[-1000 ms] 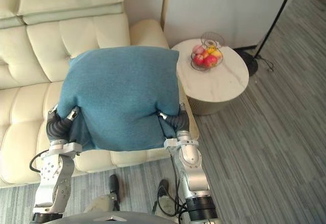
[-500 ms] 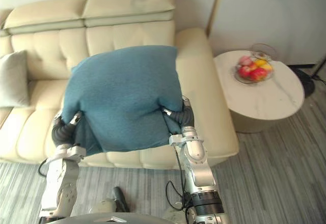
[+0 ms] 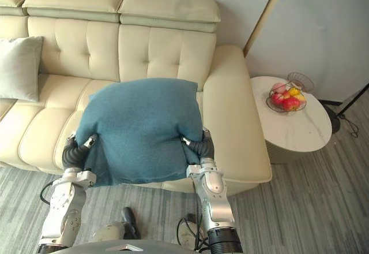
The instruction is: Pick up cushions and gather them together orderly.
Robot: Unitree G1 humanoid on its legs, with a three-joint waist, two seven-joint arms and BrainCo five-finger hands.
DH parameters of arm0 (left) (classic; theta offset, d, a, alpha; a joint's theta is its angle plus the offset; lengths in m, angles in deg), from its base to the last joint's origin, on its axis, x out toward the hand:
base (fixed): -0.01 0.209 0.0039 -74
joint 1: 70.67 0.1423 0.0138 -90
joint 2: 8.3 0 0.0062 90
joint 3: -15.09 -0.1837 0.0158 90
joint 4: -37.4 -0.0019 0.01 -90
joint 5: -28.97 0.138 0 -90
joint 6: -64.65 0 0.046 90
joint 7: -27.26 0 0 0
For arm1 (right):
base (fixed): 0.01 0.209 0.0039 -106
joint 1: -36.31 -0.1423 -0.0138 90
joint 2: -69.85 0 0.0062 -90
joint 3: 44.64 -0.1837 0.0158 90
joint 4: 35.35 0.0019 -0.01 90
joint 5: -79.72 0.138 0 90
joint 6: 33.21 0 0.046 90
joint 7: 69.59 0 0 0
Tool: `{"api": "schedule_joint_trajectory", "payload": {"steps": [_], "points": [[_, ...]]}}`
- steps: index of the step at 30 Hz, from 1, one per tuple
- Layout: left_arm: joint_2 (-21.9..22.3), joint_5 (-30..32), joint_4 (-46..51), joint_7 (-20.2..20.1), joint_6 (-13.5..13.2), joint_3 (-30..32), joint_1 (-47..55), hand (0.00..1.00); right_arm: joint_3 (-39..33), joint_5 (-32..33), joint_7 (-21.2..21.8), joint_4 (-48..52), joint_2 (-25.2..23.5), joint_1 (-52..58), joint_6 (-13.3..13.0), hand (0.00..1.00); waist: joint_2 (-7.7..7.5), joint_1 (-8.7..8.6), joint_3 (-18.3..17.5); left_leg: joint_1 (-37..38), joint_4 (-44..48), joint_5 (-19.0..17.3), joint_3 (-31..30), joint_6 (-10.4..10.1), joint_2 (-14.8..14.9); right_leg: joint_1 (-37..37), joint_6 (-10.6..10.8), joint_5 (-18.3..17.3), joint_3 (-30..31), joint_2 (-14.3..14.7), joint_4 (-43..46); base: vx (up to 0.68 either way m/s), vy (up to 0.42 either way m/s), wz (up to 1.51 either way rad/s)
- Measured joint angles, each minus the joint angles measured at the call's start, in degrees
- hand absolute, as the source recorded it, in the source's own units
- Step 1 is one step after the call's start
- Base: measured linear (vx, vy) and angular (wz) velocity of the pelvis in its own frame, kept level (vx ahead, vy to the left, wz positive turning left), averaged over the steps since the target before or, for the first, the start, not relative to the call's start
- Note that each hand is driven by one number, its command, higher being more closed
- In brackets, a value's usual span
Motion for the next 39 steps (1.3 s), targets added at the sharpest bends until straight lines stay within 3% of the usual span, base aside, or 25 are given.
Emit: {"api": "schedule_joint_trajectory", "payload": {"steps": [3, 4, 7, 10, 13, 15, 18, 21, 24, 26, 27, 28, 30, 32, 39], "points": [[-0.44, 0.46, 0.22, -0.43, 0.11, -0.33, 0.0, 1.0, -0.46, 0.02, 0.11, -0.55, -0.01, 0.03, 0.0, 1.0, 0.14, 0.02, 0.1, 0.49, -6.14, 6.49, -3.03, -1.41, -0.8, -0.16, 1.5, 2.47, 1.3, 2.47, -2.32, 0.04, -0.11, 0.27], [-0.45, 0.47, 0.22, -0.71, 0.69, -0.92, 0.11, 1.0, -0.74, 0.02, 0.17, -0.54, 0.44, 0.51, 0.01, 1.0, 0.74, 0.15, 0.47, 0.68, -6.77, 8.73, -5.17, -1.06, -0.69, -0.3, 2.31, 2.16, 1.31, 2.91, -0.49, 0.06, -0.125, 0.24], [-0.43, 0.58, 0.26, -1.44, 0.84, -3.5, 0.65, 1.0, -1.85, 0.07, 0.32, 0.83, 1.53, 4.18, 0.01, 1.0, 1.96, -0.3, 0.87, 1.31, -6.75, 8.87, -7.63, -1.38, -0.42, 0.02, 2.39, -1.11, -0.79, 2.63, 3.7, 0.09, -0.144, 0.4], [-0.31, 0.89, 0.63, -2.56, 0.84, -4.87, 0.68, 1.0, -2.42, 0.43, 0.32, 4.0, 2.29, 7.38, 0.01, 1.0, 3.22, -0.96, 1.14, -0.04, -4.68, 7.42, -8.61, -2.42, 0.76, 0.25, 1.96, -4.15, -2.73, 3.0, 4.9, 0.08, -0.099, 0.36], [0.66, 0.81, 2.85, -2.77, 0.84, -5.02, 3.27, 1.0, -1.77, 0.63, 0.32, 9.14, 2.58, 11.16, 0.02, 1.0, 4.53, 0.27, 1.95, -3.61, 9.16, 2.83, -6.07, -2.73, 5.11, 2.61, 1.34, -5.66, -2.88, 4.25, 5.16, 0.09, -0.062, -0.13], [0.74, 0.69, 5.06, -3.35, 0.84, -5.1, 4.94, 1.0, -1.45, 1.2, 0.32, 11.82, 3.04, 12.99, -0.01, 1.0, 4.66, 0.27, 1.83, -6.06, 16.18, 2.38, -3.7, -2.35, 7.17, 2.99, 1.16, -6.96, -2.7, 4.46, 5.81, 0.07, -0.093, -0.09], [0.89, 0.64, 7.18, -3.5, 0.81, -5.0, 5.18, 1.0, -1.34, 1.28, 0.32, 14.93, 3.11, 13.8, 0.0, 1.0, 4.89, 2.03, 1.87, -6.62, 19.85, 2.36, -2.71, -2.27, 9.54, 2.9, 0.42, -7.57, 0.1, 5.73, 5.61, 0.09, -0.07, -0.38], [2.2, 0.38, 7.85, -3.55, 0.81, -4.79, 6.06, 1.0, -1.31, 1.26, 0.33, 15.83, 3.26, 13.93, 0.0, 1.0, 4.78, 2.67, 1.89, -7.11, 23.09, 2.3, -5.81, -2.28, 10.24, 3.67, 0.41, -6.77, 3.53, 6.66, 4.5, 0.11, -0.048, -0.56], [3.52, 0.39, 7.9, -3.6, 0.83, -4.9, 6.92, 1.0, -1.4, 1.27, 0.32, 15.83, 3.39, 14.79, 0.0, 1.0, 4.51, 2.89, 1.99, -5.64, 18.62, -4.16, -10.74, -3.27, 8.3, 5.11, 0.32, -6.14, 6.57, 6.81, 3.33, 0.17, 0.037, -0.66], [3.6, 0.39, 7.91, -3.6, 0.83, -5.1, 6.84, 1.0, -1.56, 1.26, 0.27, 15.8, 3.42, 14.91, 0.0, 1.0, 5.11, 2.88, 1.6, -5.04, 12.38, -3.58, -13.28, -3.54, 6.67, 5.03, 0.78, -6.02, 8.57, 6.92, 3.32, 0.16, 0.137, -0.67], [3.72, 0.4, 7.91, -3.6, 0.83, -5.16, 7.01, 1.0, -1.56, 1.25, 0.27, 15.79, 3.48, 15.06, 0.0, 1.0, 5.38, 3.04, 1.42, -3.94, 9.73, -1.22, -13.72, -3.31, 6.56, 5.07, 1.47, -6.02, 9.33, 7.19, 3.29, 0.17, 0.216, -0.74], [3.56, 0.39, 7.75, -3.59, 0.83, -5.25, 7.31, 1.0, -1.54, 1.22, 0.28, 15.46, 3.14, 15.42, 0.02, 1.0, 5.36, 3.28, 0.88, -2.94, 8.23, 0.0, -14.12, -5.99, 6.75, 5.18, 2.78, -6.49, 10.99, 7.65, 3.19, 0.21, 0.266, -0.57], [2.54, 0.39, 7.77, -3.57, 0.86, -5.26, 7.18, 1.0, -1.53, 1.18, 0.29, 15.38, 1.46, 16.44, 0.06, 1.0, 2.69, 2.57, 0.19, -2.36, 7.72, -0.67, -12.5, -5.18, 4.74, 4.98, 4.1, -5.89, 12.27, 5.47, 2.31, 0.16, 0.237, -0.32], [1.6, 0.32, 7.71, -3.57, 0.86, -5.23, 7.37, 1.0, -1.52, 1.14, 0.37, 15.18, 0.57, 16.9, 0.06, 1.0, 1.15, 2.52, -0.7, -1.8, 7.18, -1.15, -10.85, -4.41, 3.36, 5.01, 5.32, -5.09, 13.62, 4.14, 0.35, 0.08, 0.17, -0.27], [-0.62, 0.3, 6.52, -3.93, 0.87, -4.96, 7.04, 1.0, -1.56, 1.23, 0.62, 7.67, -0.14, 12.72, 0.05, 1.0, 0.53, 1.93, -1.18, -1.63, 3.66, -0.79, -6.16, -3.43, 1.54, 2.9, 6.51, -0.65, 19.2, 2.9, -6.24, -0.03, 0.104, -0.4]]}}
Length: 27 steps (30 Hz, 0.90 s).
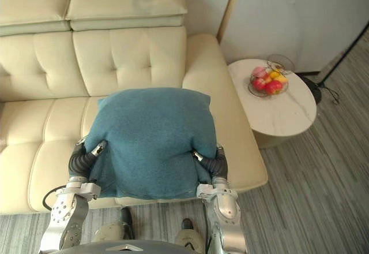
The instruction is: Pick up cushions and gather them together orderly.
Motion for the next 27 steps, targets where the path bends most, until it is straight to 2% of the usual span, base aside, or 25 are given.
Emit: {"api": "schedule_joint_trajectory", "payload": {"steps": [4, 8, 12, 17, 21, 24, 27], "points": [[-0.11, 0.08, -1.45, -0.17, 0.51, 0.19, -0.15, 1.0, -0.02, 1.23, 0.55, -1.86, 0.09, -0.11, 0.27, 1.0, -0.15, -1.35, -0.08, 0.13, -1.6, 1.11, 0.24, 0.12, -0.45, -0.63, 0.15, 1.25, 1.06, 0.01, -1.11, -0.03, 0.016, -0.15], [-0.11, 0.9, -1.44, -0.17, 0.51, 0.9, -1.04, 1.0, 0.02, 1.23, 0.74, -2.17, 0.07, -1.1, 0.27, 1.0, -0.34, -1.67, -0.39, 1.21, -4.31, 2.75, 0.1, 0.33, -1.02, -0.53, 0.22, 2.24, 1.26, -0.05, -1.92, -0.03, 0.003, -0.03], [-0.11, 4.12, -1.87, 0.69, 0.5, 2.7, -3.58, 1.0, 0.3, 1.21, 0.71, -5.58, -0.04, -5.51, 0.23, 1.0, -1.32, -1.62, -1.09, 1.9, -8.69, 5.61, -0.23, 0.59, -1.7, -1.43, 0.21, 2.87, 1.13, -0.09, -2.45, -0.07, -0.009, 0.04], [-1.38, 6.86, -8.77, 6.25, 0.43, 5.39, -13.12, 1.0, 2.65, 1.04, -2.83, -11.35, -0.09, -15.62, 0.09, 1.0, -1.49, -0.52, -0.82, -0.57, -13.88, 9.85, -0.27, 0.44, -1.94, -5.89, 0.43, 5.36, 1.19, 0.31, -3.46, -0.11, 0.017, -0.02], [-5.55, 7.93, -13.59, 12.0, 0.4, 5.58, -27.01, 1.0, 2.35, -0.44, -8.22, -17.23, 0.0, -31.12, -0.03, 1.0, -1.34, 0.48, 4.88, -5.8, -14.36, 12.47, -0.93, 0.9, -1.61, -10.4, 0.56, 8.38, 1.06, 0.75, -4.32, -0.15, 0.021, 0.01], [-10.85, 8.03, -23.04, 16.29, 0.3, 5.56, -44.34, 1.0, 0.83, -1.95, -13.65, -24.7, 1.08, -47.82, -0.04, 1.0, -1.01, 1.28, 9.44, -11.08, -14.28, 15.03, -3.17, 1.26, -1.22, -14.66, 0.77, 10.67, 0.34, 1.54, -4.47, -0.15, 0.002, 0.15], [-14.32, 9.1, -30.37, 20.18, 0.11, 5.5, -60.13, 1.0, -3.11, -4.47, -18.28, -30.2, 2.4, -63.6, -0.05, 1.0, -0.35, 2.24, 14.32, -14.82, -14.62, 17.15, -5.32, 1.33, -0.81, -17.18, 0.87, 12.05, -1.74, 2.06, -4.8, -0.12, -0.004, 0.26]]}}
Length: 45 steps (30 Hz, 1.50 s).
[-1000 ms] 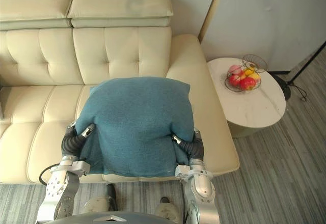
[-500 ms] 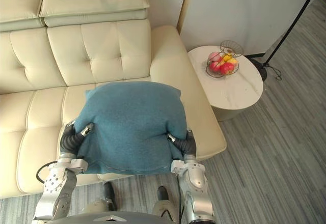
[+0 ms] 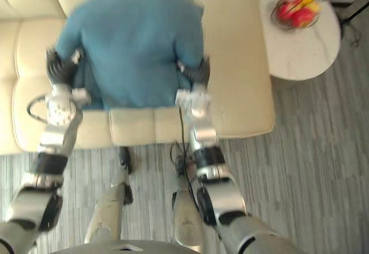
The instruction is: Pick up cushions and gather them together orderly.
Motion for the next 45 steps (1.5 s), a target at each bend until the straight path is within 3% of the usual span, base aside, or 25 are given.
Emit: {"api": "schedule_joint_trajectory", "payload": {"steps": [1, 4, 9, 10, 15, 18, 22, 30, 36, 39, 43, 45], "points": [[-0.48, -0.01, -0.93, 0.59, -0.03, 0.03, -1.95, 1.0, -0.4, -0.68, -0.72, -0.81, 0.17, -2.02, 0.0, 1.0, 0.15, 0.27, 0.22, -0.81, -0.02, 0.18, -0.25, -0.15, 0.03, -0.66, 0.05, 0.09, -0.25, 0.05, 0.02, -0.08, -0.011, 0.19], [-3.79, 0.07, -10.38, 2.98, -0.29, 0.07, -20.18, 1.0, -5.24, -3.62, -4.91, -8.58, 2.58, -20.02, -0.01, 1.0, 2.3, 1.38, 3.33, -6.66, -0.11, 3.41, -3.19, -0.31, 0.09, -5.36, 0.53, 1.45, -2.14, 0.22, -0.11, -0.08, -0.017, 0.2], [-5.37, 3.31, -14.43, 4.78, -0.51, 0.37, -34.3, 1.0, -7.11, -5.16, -10.16, -9.85, 3.78, -30.54, -0.03, 1.0, 2.63, 1.97, 5.01, -13.44, -0.21, 4.48, -6.13, -1.02, 0.03, -10.11, 0.71, 2.33, -4.17, 0.15, -1.46, -0.02, 0.03, 0.17], [-5.27, 4.53, -14.59, 5.53, -0.51, 0.39, -35.78, 0.0, -7.65, -5.71, -11.21, -9.84, 3.84, -31.97, -0.03, 0.0, 2.64, 2.12, 5.02, -14.86, -0.21, 4.7, -6.32, -1.31, -0.02, -11.3, 0.71, 2.33, -4.65, 0.08, -1.5, 0.02, 0.065, 0.12], [-3.28, 6.73, -15.68, 9.1, -0.5, 1.51, -42.34, 0.0, -8.11, -5.81, -15.81, -9.76, 5.13, -37.19, 0.3, 0.0, 2.59, 2.5, 5.12, -21.82, -0.2, 7.51, -8.95, -5.23, -0.07, -17.2, 0.51, 1.92, -6.98, 0.04, -0.56, 0.02, 0.062, 0.13], [-1.6, 6.73, -15.74, 10.45, -0.5, 2.66, -43.21, 0.0, -7.98, -5.77, -17.42, -9.69, 6.34, -37.5, 0.55, 0.0, 2.58, 2.76, 5.13, -24.6, -0.19, 7.69, -9.39, -5.47, 0.21, -21.53, 0.61, -0.55, -7.6, -0.04, 3.94, -0.01, 0.081, 0.06], [-0.82, 6.42, -18.27, 7.79, -0.48, 2.71, -43.24, 0.0, -6.41, -5.29, -17.01, -9.7, 10.2, -37.47, 3.07, 0.0, 2.58, 2.63, 5.13, -27.15, -0.18, 7.7, -9.35, -5.46, -0.07, -27.22, 0.5, -4.89, -8.28, -0.79, 11.9, 0.0, 0.073, 0.09], [-1.28, 5.48, -21.15, 2.31, -0.38, 3.15, -40.36, 0.0, -3.6, 0.21, -13.64, -9.65, 12.67, -34.59, 3.01, 0.0, 2.57, 2.37, 5.13, -28.51, -0.16, 7.98, -8.96, -5.15, -0.02, -32.61, -0.32, -8.82, -7.89, -1.31, 20.47, -0.02, -0.015, 0.03], [-1.34, 4.26, -17.42, -0.6, -0.51, 6.06, -31.43, 0.0, -4.08, 3.46, -11.23, -6.83, 14.07, -26.43, 3.01, 0.0, 2.57, 1.36, 5.13, -27.45, -0.16, 8.16, -7.44, -4.93, -0.07, -33.15, -0.43, -9.53, -6.4, -1.29, 23.0, -0.05, -0.065, -0.01], [-2.5, 3.66, -14.71, -1.82, -0.51, 8.12, -23.34, 0.0, -3.99, 3.9, -9.16, 0.21, 14.52, -19.56, 2.75, 0.0, 2.51, 1.16, 5.1, -24.46, -0.2, 5.81, -5.88, -6.48, 0.14, -32.45, -0.63, -11.11, -5.34, -1.35, 26.47, -0.06, -0.114, 0.02], [-5.0, 3.23, -9.23, -2.69, -0.56, 12.45, -11.36, 0.0, -4.37, 3.69, -6.67, 11.86, 16.79, -7.53, 1.93, 0.0, 2.43, 0.94, 5.06, -19.77, -0.23, 4.54, -2.98, -4.68, 1.31, -29.15, -0.75, -11.39, -3.94, -0.42, 27.0, -0.06, -0.153, -0.19], [-5.22, 3.23, -5.9, -3.38, -0.87, 14.12, -5.66, 0.0, -8.08, 3.65, -5.53, 17.27, 17.68, 1.14, 1.53, 0.0, 2.44, 0.74, 5.06, -17.21, -0.23, 4.19, -2.75, -4.08, 1.54, -26.56, -0.87, -11.71, -3.82, -0.1, 26.73, -0.01, -0.146, -0.04]]}}
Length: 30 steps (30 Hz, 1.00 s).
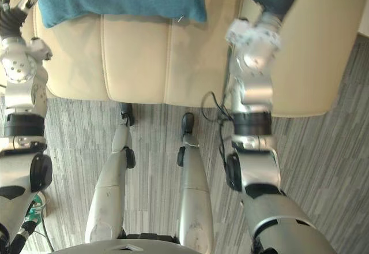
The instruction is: Pick up cushions and gather them together orderly.
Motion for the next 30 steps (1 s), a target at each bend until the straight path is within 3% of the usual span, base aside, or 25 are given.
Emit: {"api": "schedule_joint_trajectory", "payload": {"steps": [4, 6, 10, 13, 14, 16, 21, 24, 30], "points": [[0.82, -2.94, 6.89, -1.51, -0.94, 3.1, 15.21, 0.0, -2.7, -0.1, 3.44, 8.15, 0.12, 17.82, -0.41, 0.0, -0.08, -1.26, -0.05, 7.24, 0.02, -0.85, 0.59, 1.69, -0.01, 7.08, -0.37, -1.82, -0.03, 0.08, -0.16, 0.02, -0.149, 0.02], [3.25, -4.5, 10.73, -2.44, -1.6, 3.86, 23.77, 0.0, -2.13, -0.49, 5.38, 11.96, -1.32, 26.25, -0.94, 0.0, -0.41, -1.41, -2.05, 10.34, 0.01, -1.69, 1.0, 1.94, -0.06, 10.15, -0.69, -3.0, -0.13, 0.03, -0.38, 0.08, -0.18, 0.01], [10.73, -4.66, 15.19, -5.51, -2.03, 3.68, 40.06, 0.0, 0.3, -0.45, 10.48, 13.99, -7.93, 40.4, -1.64, 0.0, -1.27, -1.43, -7.86, 16.76, 0.02, -3.29, 1.41, 1.6, 0.3, 17.1, -1.24, -4.31, -0.56, 0.33, -2.26, 0.1, -0.134, -0.02], [18.12, -4.48, 12.92, -8.92, -1.53, 2.74, 50.8, 0.0, 3.15, -0.4, 15.73, 11.64, -16.58, 51.26, -1.67, 0.0, -1.53, -1.4, -11.53, 25.42, 0.02, -6.05, 2.69, 1.29, 0.29, 26.19, -1.23, -5.21, -0.14, 0.34, -5.22, 0.12, -0.084, -0.16], [20.33, -4.38, 6.32, -10.72, -0.87, 2.06, 54.48, 0.0, 5.02, -0.48, 18.43, 5.45, -18.97, 54.71, -1.49, 0.0, -1.74, -1.22, -14.94, 29.49, 0.02, -7.48, 4.36, 1.0, 0.34, 30.06, -1.18, -5.25, 0.97, 0.59, -6.99, 0.11, -0.04, -0.4], [22.15, -3.1, -3.02, -11.77, 0.23, 2.55, 56.08, 0.0, 6.22, -0.49, 19.56, -2.31, -20.5, 56.24, -1.1, 0.0, -1.65, -1.17, -18.07, 32.05, 0.02, -8.59, 5.46, 0.81, 0.64, 32.79, -1.36, -5.01, 1.81, 1.02, -9.02, 0.08, -0.02, -0.36], [26.32, -0.72, -23.12, -13.14, 3.5, 5.89, 56.31, 0.0, 5.68, -7.98, 20.9, -23.1, -22.35, 55.92, 1.17, 0.0, -1.63, -1.5, -22.68, 37.19, -0.02, -10.73, 6.95, 0.01, 1.61, 40.29, -1.7, -2.25, 2.42, 1.92, -16.34, 0.04, 0.004, -0.2], [25.72, 1.48, -28.78, -14.05, 4.3, 9.49, 56.79, 0.0, 0.41, -11.33, 20.8, -36.13, -22.4, 54.16, 2.63, 0.0, -1.39, -1.49, -23.83, 40.6, -0.34, -12.03, 7.88, -0.11, 1.54, 44.75, -1.62, -0.68, 3.87, 1.98, -20.37, 0.04, 0.012, -0.24], [23.9, 2.3, -33.48, -15.04, 5.44, 9.44, 56.75, 0.0, -5.42, -11.69, 20.7, -45.4, -20.52, 54.15, 4.13, 0.0, -1.39, -1.92, -24.7, 43.78, -0.3, -13.15, 8.82, -0.41, 1.09, 48.06, -0.67, 1.35, 6.07, 1.81, -23.49, 0.05, 0.015, -0.18]]}}
